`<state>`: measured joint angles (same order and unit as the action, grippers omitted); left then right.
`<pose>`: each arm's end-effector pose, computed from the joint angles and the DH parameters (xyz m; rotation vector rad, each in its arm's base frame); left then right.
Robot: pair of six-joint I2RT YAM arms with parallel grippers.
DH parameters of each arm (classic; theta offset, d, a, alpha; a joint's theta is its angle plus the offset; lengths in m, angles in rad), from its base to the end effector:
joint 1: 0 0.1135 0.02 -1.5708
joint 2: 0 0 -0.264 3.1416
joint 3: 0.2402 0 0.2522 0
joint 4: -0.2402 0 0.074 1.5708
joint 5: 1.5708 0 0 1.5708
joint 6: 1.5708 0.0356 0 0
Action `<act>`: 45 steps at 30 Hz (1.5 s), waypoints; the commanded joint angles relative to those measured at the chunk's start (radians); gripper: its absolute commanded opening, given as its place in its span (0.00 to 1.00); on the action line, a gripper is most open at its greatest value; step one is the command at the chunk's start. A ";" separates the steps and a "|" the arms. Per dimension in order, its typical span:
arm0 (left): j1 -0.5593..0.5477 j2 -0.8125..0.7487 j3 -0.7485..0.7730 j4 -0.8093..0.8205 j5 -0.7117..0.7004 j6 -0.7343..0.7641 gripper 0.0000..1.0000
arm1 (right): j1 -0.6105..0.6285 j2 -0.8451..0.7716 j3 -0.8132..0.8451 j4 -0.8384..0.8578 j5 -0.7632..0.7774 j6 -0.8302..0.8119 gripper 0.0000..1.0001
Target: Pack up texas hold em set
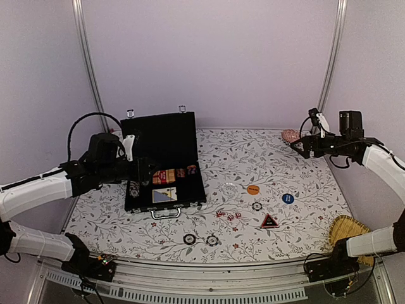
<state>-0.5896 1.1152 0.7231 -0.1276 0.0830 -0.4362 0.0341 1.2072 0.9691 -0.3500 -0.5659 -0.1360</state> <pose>0.2046 -0.1404 0.2580 0.2181 2.1568 -0.6952 0.2641 0.0281 0.3030 -0.4990 2.0443 0.5471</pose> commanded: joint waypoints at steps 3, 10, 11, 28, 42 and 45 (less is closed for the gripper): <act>-0.132 0.006 0.037 0.002 -0.106 0.056 0.57 | 0.004 0.003 -0.038 0.001 -0.008 -0.128 0.99; -0.282 0.096 0.069 -0.041 -0.123 0.059 0.54 | 0.144 0.063 0.038 -0.131 -0.038 -0.271 0.93; -0.307 0.120 0.081 -0.056 -0.128 0.060 0.54 | 0.191 0.074 0.050 -0.155 -0.022 -0.302 0.91; -0.254 0.138 0.149 -0.391 -0.504 -0.265 0.68 | 0.451 0.335 0.166 -0.217 -0.010 -0.310 0.72; 0.249 -0.028 -0.184 -0.253 -0.054 -0.276 0.76 | 0.452 0.339 0.123 -0.219 -0.021 -0.307 0.71; 0.265 0.006 -0.204 -0.217 -0.038 -0.262 0.75 | 0.453 0.341 0.119 -0.223 -0.022 -0.309 0.71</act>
<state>-0.3534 1.0870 0.5407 -0.4240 -0.0547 -0.7242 0.4797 1.5421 1.1027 -0.5613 -0.5636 -0.4477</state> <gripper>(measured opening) 0.758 0.705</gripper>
